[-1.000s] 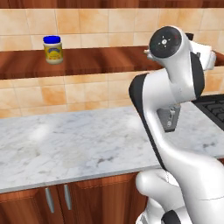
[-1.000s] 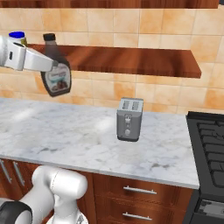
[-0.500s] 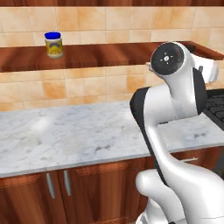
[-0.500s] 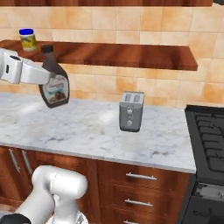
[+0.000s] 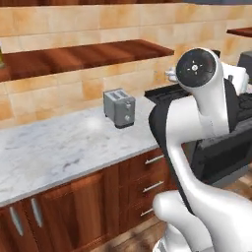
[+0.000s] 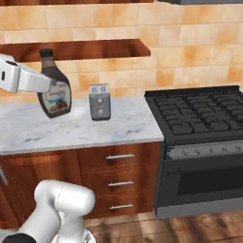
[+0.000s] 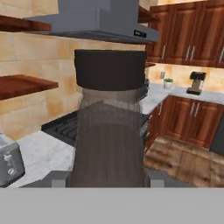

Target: Move the mayonnaise and syrup bottle from the cabinet to the dining counter.

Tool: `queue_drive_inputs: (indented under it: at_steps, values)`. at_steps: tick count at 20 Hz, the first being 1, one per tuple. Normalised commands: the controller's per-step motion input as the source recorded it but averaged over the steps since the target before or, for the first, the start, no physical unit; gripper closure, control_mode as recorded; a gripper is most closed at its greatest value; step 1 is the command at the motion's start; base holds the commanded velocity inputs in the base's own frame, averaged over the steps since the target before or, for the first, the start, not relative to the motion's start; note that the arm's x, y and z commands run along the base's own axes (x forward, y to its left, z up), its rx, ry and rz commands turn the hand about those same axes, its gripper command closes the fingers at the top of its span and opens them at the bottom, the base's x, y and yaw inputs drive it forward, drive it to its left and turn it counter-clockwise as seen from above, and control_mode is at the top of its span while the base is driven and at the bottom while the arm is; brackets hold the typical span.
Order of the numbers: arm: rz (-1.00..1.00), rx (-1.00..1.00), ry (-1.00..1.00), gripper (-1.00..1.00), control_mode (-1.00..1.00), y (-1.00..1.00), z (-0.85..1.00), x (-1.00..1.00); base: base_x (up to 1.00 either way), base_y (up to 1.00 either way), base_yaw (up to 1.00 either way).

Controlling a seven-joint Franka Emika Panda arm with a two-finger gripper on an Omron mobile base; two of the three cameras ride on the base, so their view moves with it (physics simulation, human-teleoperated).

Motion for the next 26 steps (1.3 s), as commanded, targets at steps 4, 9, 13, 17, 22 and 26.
queue_drive_inputs:
  at_steps: [4,9,13,17,22,26]
  values:
    - [0.0,0.0,0.0,1.0,1.0,0.0,0.0,0.0,0.0,0.0,-1.0]
    - [0.0,0.0,0.0,1.0,1.0,0.0,0.0,0.0,0.0,-0.03,-0.99]
    - [0.0,0.0,0.0,1.0,1.0,0.0,0.0,0.0,0.0,-0.18,-0.94]
    - [0.0,0.0,0.0,1.0,1.0,0.0,0.0,0.0,0.0,-0.18,-0.93]
    - [0.0,0.0,0.0,1.0,1.0,0.0,0.0,0.0,0.0,-0.22,-0.91]
    - [0.0,0.0,0.0,1.0,1.0,0.0,0.0,0.0,0.0,-0.23,-0.88]
